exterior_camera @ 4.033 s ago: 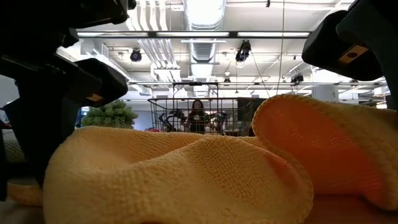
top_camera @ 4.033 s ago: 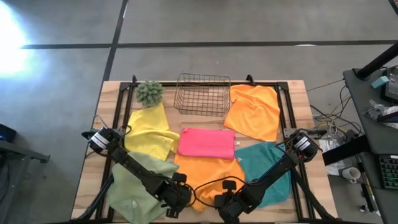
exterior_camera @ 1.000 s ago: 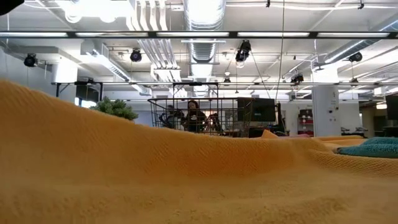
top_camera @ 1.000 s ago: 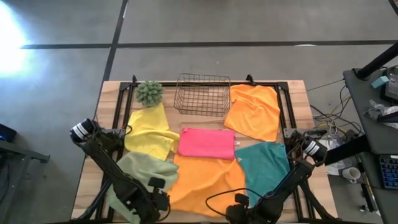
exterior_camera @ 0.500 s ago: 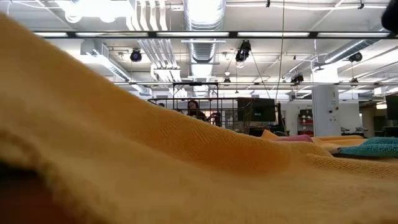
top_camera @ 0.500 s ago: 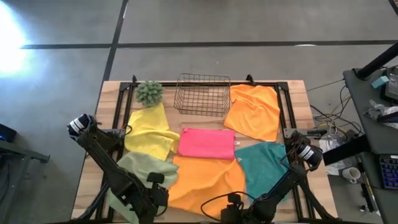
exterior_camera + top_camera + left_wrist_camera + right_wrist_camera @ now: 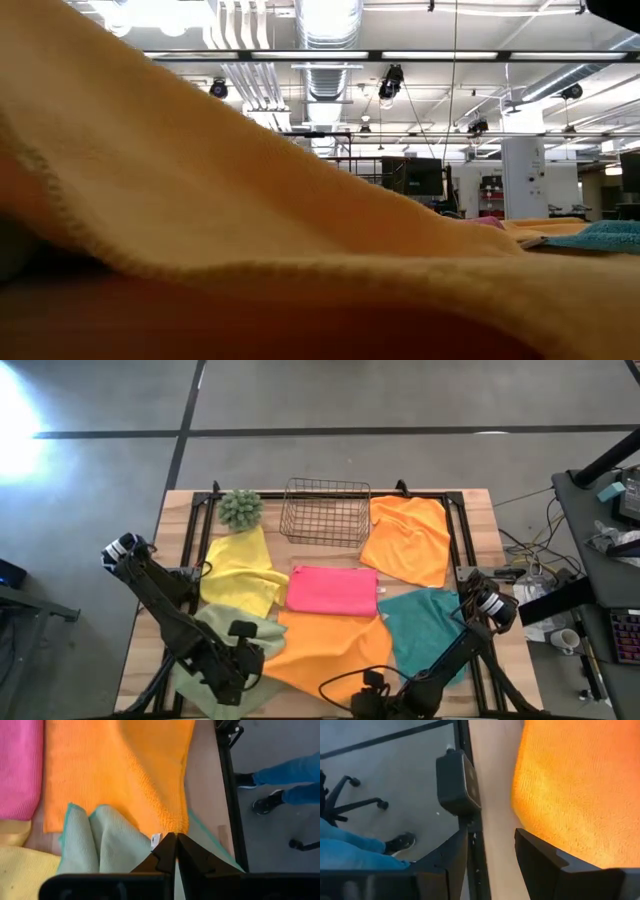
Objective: Fold microfiber towels
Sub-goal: Fold the bottom orange microfiber towel
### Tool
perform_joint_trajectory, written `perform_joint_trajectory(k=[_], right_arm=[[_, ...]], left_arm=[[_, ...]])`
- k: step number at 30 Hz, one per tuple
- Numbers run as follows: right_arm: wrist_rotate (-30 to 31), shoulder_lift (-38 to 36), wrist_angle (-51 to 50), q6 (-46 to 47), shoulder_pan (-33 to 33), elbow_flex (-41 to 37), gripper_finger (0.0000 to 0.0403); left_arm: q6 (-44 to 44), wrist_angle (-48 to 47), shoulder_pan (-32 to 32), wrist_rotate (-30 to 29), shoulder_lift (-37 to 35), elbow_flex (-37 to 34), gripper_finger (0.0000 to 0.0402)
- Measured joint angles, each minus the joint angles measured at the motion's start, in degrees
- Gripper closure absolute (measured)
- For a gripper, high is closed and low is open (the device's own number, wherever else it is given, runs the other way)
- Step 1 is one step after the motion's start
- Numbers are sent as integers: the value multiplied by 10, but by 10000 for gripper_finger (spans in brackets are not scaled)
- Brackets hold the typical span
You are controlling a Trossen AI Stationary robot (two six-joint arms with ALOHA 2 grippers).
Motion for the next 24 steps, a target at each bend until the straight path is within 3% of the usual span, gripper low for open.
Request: perform_joint_trajectory(k=[11,15,24], right_arm=[[3,0,-74,21,-18,0,255],[-26,-3,-101,76,-18,7,257],[-22,-26,-214,131,26,22,283]], left_arm=[[-75,-84,11,-117,-3,1,401],[-76,-85,11,-119,-3,3,401],[-106,-126,11,-121,-3,3,402]])
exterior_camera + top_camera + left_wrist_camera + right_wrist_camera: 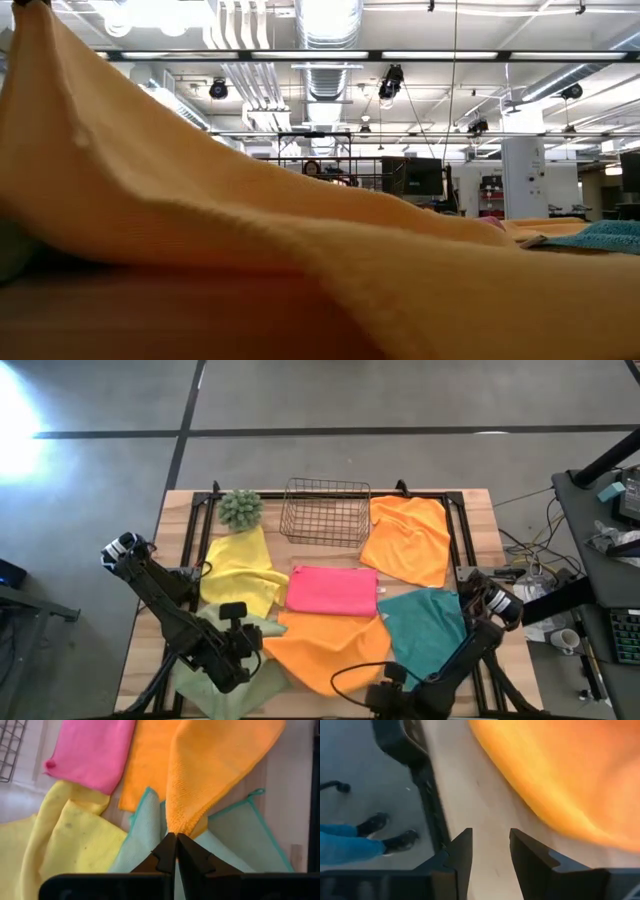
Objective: Fold microfiber towels
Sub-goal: Fold the bottom orange microfiber towel
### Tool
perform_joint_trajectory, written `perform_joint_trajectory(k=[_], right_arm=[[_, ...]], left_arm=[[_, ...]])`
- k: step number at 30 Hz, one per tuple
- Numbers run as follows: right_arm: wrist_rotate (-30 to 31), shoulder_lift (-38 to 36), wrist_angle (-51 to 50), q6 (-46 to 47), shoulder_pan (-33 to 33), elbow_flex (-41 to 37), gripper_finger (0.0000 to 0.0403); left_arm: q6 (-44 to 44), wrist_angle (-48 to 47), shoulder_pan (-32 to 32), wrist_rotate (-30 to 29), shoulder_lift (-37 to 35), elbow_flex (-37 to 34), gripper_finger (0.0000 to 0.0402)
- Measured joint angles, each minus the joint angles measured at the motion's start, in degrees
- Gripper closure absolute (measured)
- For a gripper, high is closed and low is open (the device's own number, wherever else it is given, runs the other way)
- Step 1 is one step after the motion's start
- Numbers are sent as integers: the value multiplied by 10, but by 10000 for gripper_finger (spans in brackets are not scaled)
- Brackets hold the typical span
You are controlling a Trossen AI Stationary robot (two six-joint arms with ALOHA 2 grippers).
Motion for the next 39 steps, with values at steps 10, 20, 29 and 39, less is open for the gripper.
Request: perform_joint_trajectory(k=[10,20,29,39], right_arm=[[26,-6,-173,115,52,-1,290],[31,-7,-215,204,87,-43,290],[65,-46,-86,286,114,-145,290],[216,-125,241,296,117,-305,289]], left_arm=[[-16,-3,0,-1,0,0,401],[-29,-2,0,-1,0,0,401],[-30,-3,4,-1,0,0,402],[-30,-2,8,-1,0,0,402]])
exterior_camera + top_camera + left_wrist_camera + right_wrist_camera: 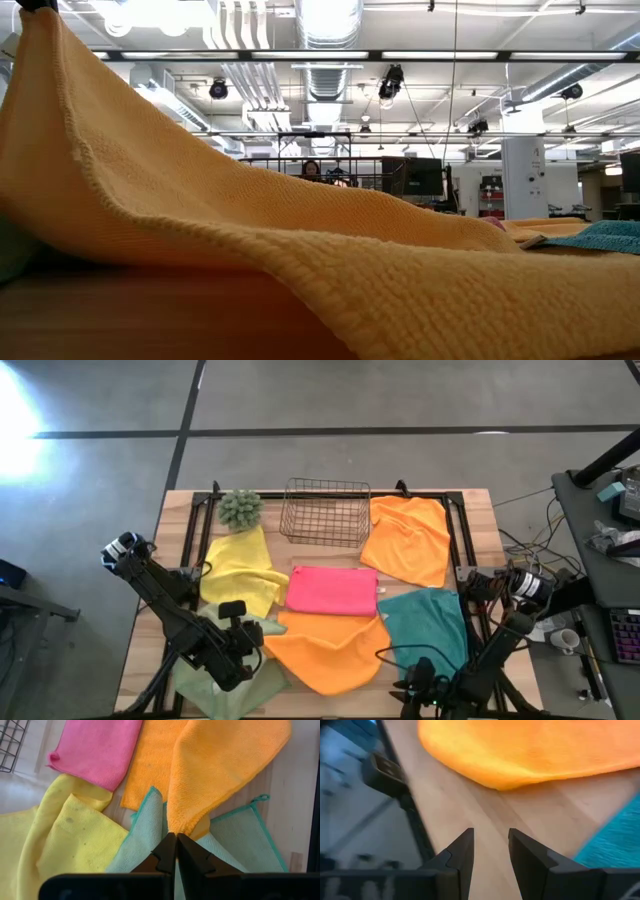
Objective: Fold microfiber towels
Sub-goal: Fold the bottom orange microfiber towel
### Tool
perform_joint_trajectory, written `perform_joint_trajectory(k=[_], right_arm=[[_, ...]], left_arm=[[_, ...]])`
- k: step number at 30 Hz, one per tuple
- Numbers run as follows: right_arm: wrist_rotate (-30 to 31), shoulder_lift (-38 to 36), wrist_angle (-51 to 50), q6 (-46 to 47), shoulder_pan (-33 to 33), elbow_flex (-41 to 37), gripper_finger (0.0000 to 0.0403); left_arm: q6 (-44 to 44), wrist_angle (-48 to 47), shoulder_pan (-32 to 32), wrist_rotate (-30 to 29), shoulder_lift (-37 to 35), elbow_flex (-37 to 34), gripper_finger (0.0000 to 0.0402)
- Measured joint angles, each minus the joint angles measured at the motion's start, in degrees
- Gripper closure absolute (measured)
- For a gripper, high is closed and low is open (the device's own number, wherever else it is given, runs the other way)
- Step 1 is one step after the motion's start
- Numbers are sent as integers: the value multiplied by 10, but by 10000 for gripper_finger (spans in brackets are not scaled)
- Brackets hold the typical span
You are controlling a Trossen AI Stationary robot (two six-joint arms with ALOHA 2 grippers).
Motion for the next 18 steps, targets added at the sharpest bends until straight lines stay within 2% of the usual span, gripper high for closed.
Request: perform_joint_trajectory(k=[7,11,14,18], right_arm=[[54,-16,280,60,-10,-154,289],[81,-15,430,39,-13,-205,289],[85,-16,468,34,-16,-219,289],[82,-17,464,84,-22,-220,285]], left_arm=[[0,0,0,0,0,0,402],[0,0,0,0,0,0,402],[-1,0,0,1,0,0,402],[-1,0,0,3,0,0,402]])
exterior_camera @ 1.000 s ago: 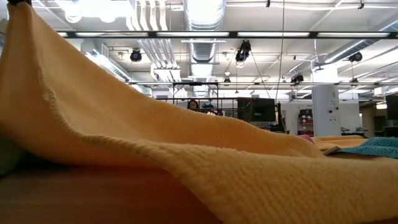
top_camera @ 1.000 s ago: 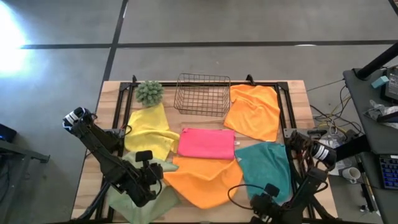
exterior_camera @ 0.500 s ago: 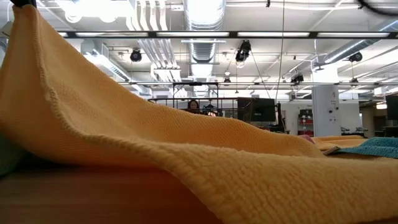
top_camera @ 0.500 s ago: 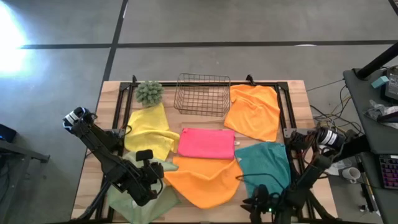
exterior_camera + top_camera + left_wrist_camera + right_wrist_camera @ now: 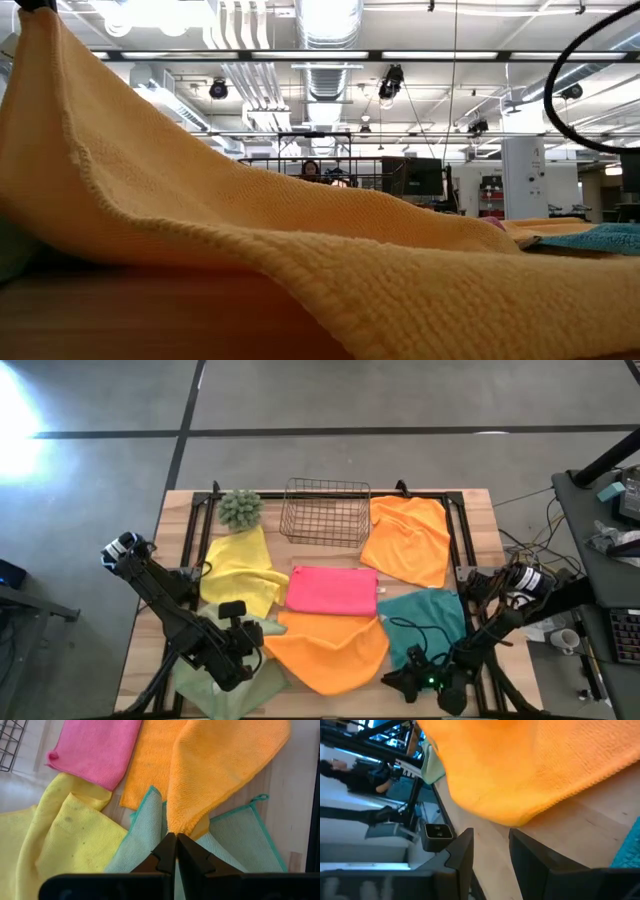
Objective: Fold microfiber towels
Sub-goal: Fold the bottom orange microfiber towel
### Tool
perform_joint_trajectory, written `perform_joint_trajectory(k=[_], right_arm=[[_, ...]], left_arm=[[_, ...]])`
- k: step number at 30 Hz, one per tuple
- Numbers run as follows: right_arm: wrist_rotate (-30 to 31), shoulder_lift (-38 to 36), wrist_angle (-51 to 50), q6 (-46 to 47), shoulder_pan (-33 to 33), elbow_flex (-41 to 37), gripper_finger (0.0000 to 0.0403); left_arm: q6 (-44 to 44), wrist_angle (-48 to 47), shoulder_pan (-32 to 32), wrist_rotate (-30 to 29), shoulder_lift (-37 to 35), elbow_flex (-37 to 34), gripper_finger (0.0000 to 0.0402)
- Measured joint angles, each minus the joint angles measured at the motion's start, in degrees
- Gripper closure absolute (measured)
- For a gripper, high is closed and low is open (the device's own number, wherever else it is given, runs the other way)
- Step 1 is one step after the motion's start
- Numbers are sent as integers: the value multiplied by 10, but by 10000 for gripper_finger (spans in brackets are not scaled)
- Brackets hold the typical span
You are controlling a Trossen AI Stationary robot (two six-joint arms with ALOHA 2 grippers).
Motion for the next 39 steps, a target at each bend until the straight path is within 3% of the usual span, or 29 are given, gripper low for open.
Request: perform_joint_trajectory(k=[7,10,16,28,39], right_arm=[[-110,-16,-21,-47,-21,46,279],[-125,-28,-112,-49,-27,70,284],[-149,-47,-305,61,-41,113,284],[-212,-45,-337,143,-85,137,275],[-213,-30,-345,185,-88,132,275]], left_arm=[[0,0,0,1,0,0,402],[0,0,2,2,0,0,402],[0,0,4,2,0,0,402],[1,0,4,2,0,0,402],[2,0,4,2,0,0,402]])
